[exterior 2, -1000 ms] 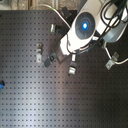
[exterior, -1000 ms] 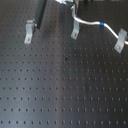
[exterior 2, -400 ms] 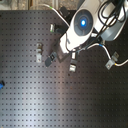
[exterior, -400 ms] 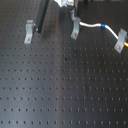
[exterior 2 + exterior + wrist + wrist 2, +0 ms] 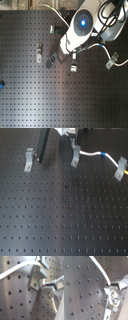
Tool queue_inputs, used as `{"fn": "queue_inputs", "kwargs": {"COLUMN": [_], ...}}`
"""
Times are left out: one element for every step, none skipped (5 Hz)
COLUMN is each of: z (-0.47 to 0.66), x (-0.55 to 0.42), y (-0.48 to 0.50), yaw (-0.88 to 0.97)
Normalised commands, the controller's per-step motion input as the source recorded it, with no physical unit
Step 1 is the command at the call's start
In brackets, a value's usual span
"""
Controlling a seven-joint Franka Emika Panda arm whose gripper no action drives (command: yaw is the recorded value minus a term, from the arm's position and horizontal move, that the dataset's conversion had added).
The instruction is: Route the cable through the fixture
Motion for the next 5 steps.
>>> {"fn": "queue_inputs", "kwargs": {"z": [-0.08, -0.01, -0.04, 0.01, 0.01], "x": [-0.009, 0.000, -0.001, -0.592, -0.438], "y": [-0.076, 0.000, 0.000, 0.118, 0.156], "yaw": [-0.49, -0.15, -0.02, 0.28, 0.32]}}
